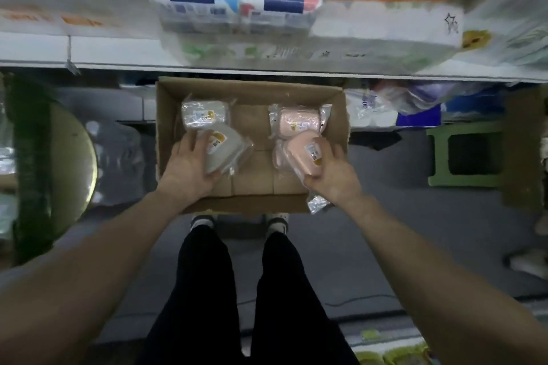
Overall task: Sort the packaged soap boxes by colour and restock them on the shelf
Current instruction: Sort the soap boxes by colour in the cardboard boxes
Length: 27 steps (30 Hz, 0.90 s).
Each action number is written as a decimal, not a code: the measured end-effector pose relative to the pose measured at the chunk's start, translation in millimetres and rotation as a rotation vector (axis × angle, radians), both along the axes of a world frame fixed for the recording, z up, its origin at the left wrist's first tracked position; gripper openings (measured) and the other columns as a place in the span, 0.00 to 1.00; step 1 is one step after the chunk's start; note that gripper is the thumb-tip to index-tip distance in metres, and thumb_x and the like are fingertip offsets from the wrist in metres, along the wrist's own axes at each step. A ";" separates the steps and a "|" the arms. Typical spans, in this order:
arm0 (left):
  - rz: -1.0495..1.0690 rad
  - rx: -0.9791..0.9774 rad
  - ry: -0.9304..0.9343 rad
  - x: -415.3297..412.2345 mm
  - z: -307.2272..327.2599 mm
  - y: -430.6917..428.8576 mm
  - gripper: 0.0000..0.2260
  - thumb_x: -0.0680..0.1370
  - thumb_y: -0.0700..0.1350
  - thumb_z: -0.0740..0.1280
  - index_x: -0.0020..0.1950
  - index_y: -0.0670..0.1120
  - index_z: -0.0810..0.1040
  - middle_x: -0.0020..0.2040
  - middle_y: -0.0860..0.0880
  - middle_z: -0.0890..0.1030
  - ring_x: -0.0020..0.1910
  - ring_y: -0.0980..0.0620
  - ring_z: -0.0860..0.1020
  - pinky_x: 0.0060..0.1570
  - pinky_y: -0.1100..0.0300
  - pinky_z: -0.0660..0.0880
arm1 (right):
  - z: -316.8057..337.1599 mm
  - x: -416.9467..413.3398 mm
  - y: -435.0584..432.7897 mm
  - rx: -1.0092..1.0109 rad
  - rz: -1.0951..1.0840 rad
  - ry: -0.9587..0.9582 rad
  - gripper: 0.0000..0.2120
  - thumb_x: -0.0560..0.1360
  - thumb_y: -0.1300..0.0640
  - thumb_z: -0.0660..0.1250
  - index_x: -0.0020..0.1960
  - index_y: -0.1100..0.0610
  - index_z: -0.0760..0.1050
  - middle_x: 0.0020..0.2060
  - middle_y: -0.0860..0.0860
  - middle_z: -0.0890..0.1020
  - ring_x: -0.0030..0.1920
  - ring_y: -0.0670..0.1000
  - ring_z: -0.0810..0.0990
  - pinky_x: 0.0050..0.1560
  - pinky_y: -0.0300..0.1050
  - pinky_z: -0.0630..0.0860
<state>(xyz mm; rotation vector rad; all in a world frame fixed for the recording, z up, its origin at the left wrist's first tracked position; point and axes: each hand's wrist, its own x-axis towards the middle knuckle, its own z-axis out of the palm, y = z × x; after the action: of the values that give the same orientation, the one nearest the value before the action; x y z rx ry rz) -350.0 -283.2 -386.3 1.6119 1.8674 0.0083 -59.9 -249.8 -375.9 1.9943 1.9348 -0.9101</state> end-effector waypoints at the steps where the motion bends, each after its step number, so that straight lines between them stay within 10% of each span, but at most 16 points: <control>1: 0.030 0.014 0.006 7.0 -9.6 -1.2 0.37 0.70 0.47 0.74 0.75 0.46 0.61 0.70 0.39 0.65 0.67 0.36 0.65 0.68 0.45 0.62 | -11.1 8.2 10.8 -0.004 0.050 -0.015 0.40 0.67 0.52 0.74 0.74 0.51 0.60 0.63 0.58 0.69 0.60 0.63 0.73 0.58 0.54 0.73; 16: 0.219 -0.002 0.016 51.0 -79.5 -16.8 0.36 0.67 0.50 0.74 0.72 0.44 0.66 0.67 0.41 0.70 0.63 0.38 0.70 0.64 0.45 0.68 | -124.3 10.4 112.1 0.153 0.465 -0.260 0.47 0.69 0.52 0.75 0.77 0.55 0.49 0.73 0.62 0.59 0.74 0.65 0.57 0.73 0.64 0.61; 19: 0.194 -0.018 -0.006 46.7 -75.1 -19.2 0.37 0.65 0.54 0.72 0.71 0.48 0.64 0.68 0.45 0.71 0.64 0.40 0.72 0.62 0.42 0.69 | -104.2 -15.7 104.1 0.197 0.643 -0.070 0.49 0.70 0.54 0.76 0.79 0.56 0.48 0.77 0.60 0.53 0.78 0.61 0.48 0.77 0.53 0.47; 27: 0.061 0.066 -0.163 30.9 -50.5 -24.7 0.40 0.63 0.45 0.76 0.72 0.42 0.64 0.68 0.43 0.71 0.66 0.42 0.69 0.66 0.47 0.68 | -66.1 -94.6 81.0 -0.153 0.994 0.244 0.50 0.69 0.47 0.77 0.80 0.50 0.48 0.78 0.49 0.57 0.76 0.49 0.58 0.72 0.48 0.60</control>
<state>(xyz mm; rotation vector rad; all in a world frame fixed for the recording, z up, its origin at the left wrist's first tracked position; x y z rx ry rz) -319.0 -307.9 -436.8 1.5487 1.8056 0.2238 -154.5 -168.8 -442.0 0.6451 2.4523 -0.9551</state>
